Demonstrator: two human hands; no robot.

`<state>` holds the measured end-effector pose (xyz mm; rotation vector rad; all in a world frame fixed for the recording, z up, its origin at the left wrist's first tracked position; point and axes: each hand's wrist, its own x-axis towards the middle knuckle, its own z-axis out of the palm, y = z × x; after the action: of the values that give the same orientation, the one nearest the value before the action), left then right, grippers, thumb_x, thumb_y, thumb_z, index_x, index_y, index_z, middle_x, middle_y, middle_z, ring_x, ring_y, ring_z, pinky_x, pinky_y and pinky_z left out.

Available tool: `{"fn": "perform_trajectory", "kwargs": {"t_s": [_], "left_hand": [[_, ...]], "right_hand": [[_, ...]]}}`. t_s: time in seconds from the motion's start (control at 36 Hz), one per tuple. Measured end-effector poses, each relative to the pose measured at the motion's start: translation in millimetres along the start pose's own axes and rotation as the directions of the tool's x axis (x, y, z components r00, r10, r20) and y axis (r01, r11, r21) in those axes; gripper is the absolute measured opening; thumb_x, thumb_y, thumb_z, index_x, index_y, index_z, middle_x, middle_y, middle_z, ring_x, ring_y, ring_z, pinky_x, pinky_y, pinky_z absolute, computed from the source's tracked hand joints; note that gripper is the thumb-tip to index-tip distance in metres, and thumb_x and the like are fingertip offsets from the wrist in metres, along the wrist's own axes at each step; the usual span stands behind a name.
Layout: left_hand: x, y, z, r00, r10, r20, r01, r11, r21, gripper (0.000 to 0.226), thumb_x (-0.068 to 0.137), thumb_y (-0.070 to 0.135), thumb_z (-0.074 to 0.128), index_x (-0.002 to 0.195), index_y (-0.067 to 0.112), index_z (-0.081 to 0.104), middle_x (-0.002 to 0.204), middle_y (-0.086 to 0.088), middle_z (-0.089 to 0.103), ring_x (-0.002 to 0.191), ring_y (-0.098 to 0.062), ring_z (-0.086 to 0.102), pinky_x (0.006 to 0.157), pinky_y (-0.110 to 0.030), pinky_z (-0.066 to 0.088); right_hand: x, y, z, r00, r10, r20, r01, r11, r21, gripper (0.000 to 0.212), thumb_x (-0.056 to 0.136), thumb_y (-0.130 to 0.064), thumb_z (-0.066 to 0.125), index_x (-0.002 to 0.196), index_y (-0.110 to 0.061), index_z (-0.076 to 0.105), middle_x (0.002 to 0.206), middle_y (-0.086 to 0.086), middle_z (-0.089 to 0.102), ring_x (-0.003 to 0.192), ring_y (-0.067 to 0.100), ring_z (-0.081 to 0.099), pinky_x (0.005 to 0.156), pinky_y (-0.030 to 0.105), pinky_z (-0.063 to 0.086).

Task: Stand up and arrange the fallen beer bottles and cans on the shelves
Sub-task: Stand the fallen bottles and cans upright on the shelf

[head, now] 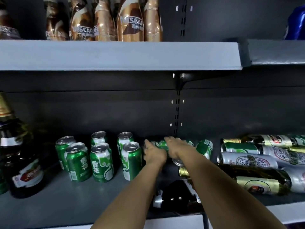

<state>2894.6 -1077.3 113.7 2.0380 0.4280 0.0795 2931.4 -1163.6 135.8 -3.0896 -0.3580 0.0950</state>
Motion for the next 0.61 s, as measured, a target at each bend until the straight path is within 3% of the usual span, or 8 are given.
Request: {"fn": "perform_trajectory", "kwargs": {"t_s": [0.14, 0.25, 0.31, 0.36, 0.44, 0.53, 0.61], "left_hand": [[12, -1, 4, 0.995, -0.086, -0.042, 0.079, 0.987, -0.143, 0.084, 0.092, 0.022, 0.056, 0.153, 0.004, 0.001, 0.154, -0.019, 0.03, 0.139, -0.036, 0.035, 0.114, -0.039, 0.03], [14, -2, 3, 0.993, -0.066, -0.093, 0.045, 0.977, -0.209, 0.067, 0.091, 0.016, 0.055, 0.147, 0.0, 0.023, 0.146, -0.02, 0.043, 0.133, -0.035, 0.043, 0.108, -0.037, 0.036], [14, -3, 3, 0.994, -0.029, -0.108, 0.008, 0.982, -0.188, 0.067, 0.094, 0.023, 0.054, 0.149, 0.004, 0.021, 0.146, -0.019, 0.041, 0.133, -0.035, 0.042, 0.106, -0.035, 0.034], [11, -2, 3, 0.992, 0.013, -0.123, -0.032, 0.987, -0.159, 0.069, 0.096, 0.028, 0.053, 0.151, 0.008, 0.017, 0.147, -0.018, 0.039, 0.134, -0.034, 0.04, 0.106, -0.035, 0.032], [6, 3, 6, 0.987, 0.102, -0.12, -0.116, 0.986, -0.118, 0.064, 0.096, 0.022, 0.049, 0.151, 0.01, 0.018, 0.145, -0.016, 0.04, 0.134, -0.034, 0.036, 0.108, -0.038, 0.03], [0, 8, 8, 0.986, 0.144, -0.087, -0.149, 0.987, -0.053, 0.063, 0.097, 0.021, 0.046, 0.152, 0.012, 0.017, 0.15, -0.015, 0.03, 0.137, -0.033, 0.028, 0.11, -0.039, 0.028], [1, 4, 6, 0.991, 0.12, -0.057, -0.122, 0.992, -0.027, 0.061, 0.094, 0.014, 0.045, 0.151, 0.011, 0.022, 0.152, -0.014, 0.028, 0.139, -0.033, 0.027, 0.111, -0.037, 0.026]], "right_hand": [[18, -9, 6, 0.999, -0.053, 0.004, 0.053, 0.992, -0.117, 0.074, 0.087, -0.011, 0.064, 0.15, -0.015, 0.025, 0.15, 0.011, 0.032, 0.135, 0.033, 0.035, 0.107, 0.044, 0.036], [24, -12, 9, 0.995, -0.058, -0.075, 0.034, 0.956, -0.293, 0.084, 0.08, -0.03, 0.075, 0.148, -0.018, 0.027, 0.146, 0.012, 0.032, 0.133, 0.032, 0.033, 0.105, 0.042, 0.033], [25, -13, 10, 0.995, -0.051, -0.089, 0.019, 0.943, -0.331, 0.074, 0.085, -0.03, 0.069, 0.147, -0.019, 0.03, 0.147, 0.013, 0.03, 0.134, 0.032, 0.031, 0.104, 0.041, 0.033], [28, -12, 14, 0.996, -0.015, -0.083, -0.01, 0.956, -0.294, 0.058, 0.094, -0.025, 0.057, 0.146, -0.018, 0.032, 0.147, 0.014, 0.029, 0.134, 0.034, 0.031, 0.103, 0.04, 0.034], [29, -10, 15, 0.999, 0.018, -0.037, -0.025, 0.98, -0.198, 0.051, 0.099, -0.028, 0.044, 0.147, -0.018, 0.028, 0.146, 0.014, 0.035, 0.132, 0.035, 0.036, 0.101, 0.043, 0.037], [25, -6, 10, 1.0, 0.01, 0.005, -0.009, 0.988, -0.152, 0.059, 0.096, -0.032, 0.05, 0.147, -0.022, 0.023, 0.142, 0.014, 0.039, 0.128, 0.036, 0.043, 0.097, 0.046, 0.04], [19, -1, 3, 0.998, -0.028, -0.049, 0.025, 0.998, -0.051, 0.059, 0.09, -0.025, 0.058, 0.143, -0.025, 0.031, 0.138, 0.012, 0.038, 0.123, 0.037, 0.049, 0.095, 0.045, 0.045]]}}
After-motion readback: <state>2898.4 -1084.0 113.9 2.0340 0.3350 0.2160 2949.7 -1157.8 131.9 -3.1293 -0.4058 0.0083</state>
